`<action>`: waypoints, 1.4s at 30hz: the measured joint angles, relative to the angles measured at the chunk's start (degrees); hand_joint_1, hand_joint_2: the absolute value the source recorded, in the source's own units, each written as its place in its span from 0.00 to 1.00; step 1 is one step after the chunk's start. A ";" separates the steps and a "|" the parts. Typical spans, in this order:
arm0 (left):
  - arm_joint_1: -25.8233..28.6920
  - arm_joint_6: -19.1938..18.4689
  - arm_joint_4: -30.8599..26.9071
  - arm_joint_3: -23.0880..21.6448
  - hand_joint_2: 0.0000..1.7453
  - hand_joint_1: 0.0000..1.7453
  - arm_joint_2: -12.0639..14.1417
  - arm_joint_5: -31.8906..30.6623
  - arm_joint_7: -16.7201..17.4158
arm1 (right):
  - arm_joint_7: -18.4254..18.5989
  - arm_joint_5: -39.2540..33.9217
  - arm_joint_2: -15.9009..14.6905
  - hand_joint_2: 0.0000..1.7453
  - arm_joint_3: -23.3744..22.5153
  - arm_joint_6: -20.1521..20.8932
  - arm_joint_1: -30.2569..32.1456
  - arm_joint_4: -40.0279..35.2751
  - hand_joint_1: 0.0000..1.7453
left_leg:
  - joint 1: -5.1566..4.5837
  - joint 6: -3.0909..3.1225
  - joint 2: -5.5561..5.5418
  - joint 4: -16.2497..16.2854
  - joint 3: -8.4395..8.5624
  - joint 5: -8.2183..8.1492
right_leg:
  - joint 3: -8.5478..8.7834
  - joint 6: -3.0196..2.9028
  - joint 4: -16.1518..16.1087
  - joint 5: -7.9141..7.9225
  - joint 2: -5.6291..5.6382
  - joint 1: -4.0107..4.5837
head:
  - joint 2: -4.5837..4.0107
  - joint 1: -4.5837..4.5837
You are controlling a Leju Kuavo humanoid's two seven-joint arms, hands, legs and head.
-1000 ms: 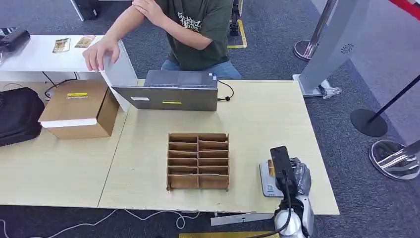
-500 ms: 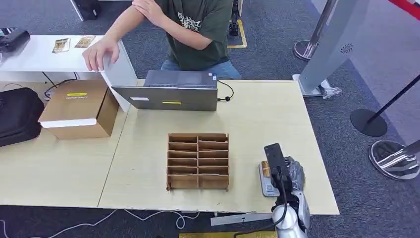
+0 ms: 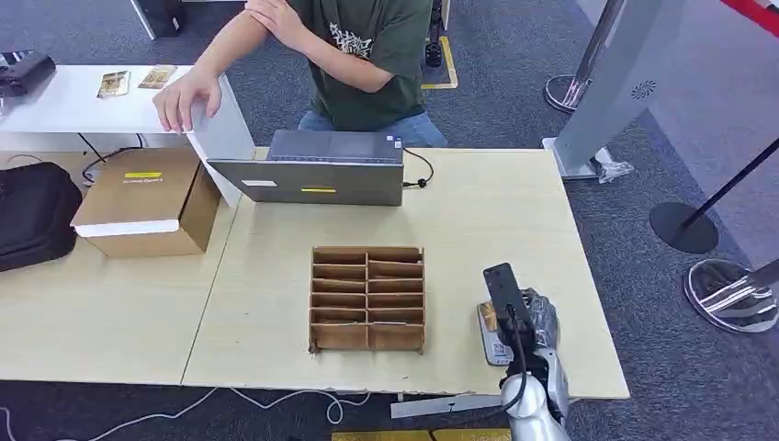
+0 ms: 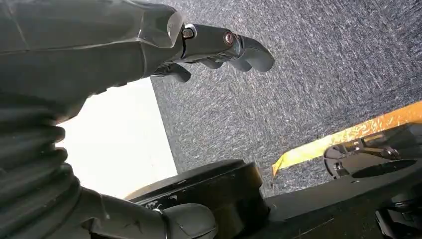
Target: Pass the card to the sensor for recognition and then transmit it.
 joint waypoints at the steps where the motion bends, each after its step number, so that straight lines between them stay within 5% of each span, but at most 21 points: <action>1: 0.00 0.00 0.00 0.13 1.00 0.00 -0.02 0.04 0.00 | 0.00 0.00 0.00 1.00 0.00 0.00 -0.01 0.15 1.00 | 0.00 0.00 0.00 0.00 0.00 0.00 | 0.00 0.00 0.00 0.00 0.00 0.00 | -0.02 0.00; 42: -0.02 -0.15 0.00 0.37 1.00 0.00 0.09 -0.92 0.09 | -0.31 -0.77 -0.42 1.00 0.35 -0.02 0.11 0.98 1.00 | 0.00 0.00 0.02 0.00 0.01 0.00 | 0.01 0.00 0.00 0.00 0.00 0.00 | 0.00 0.00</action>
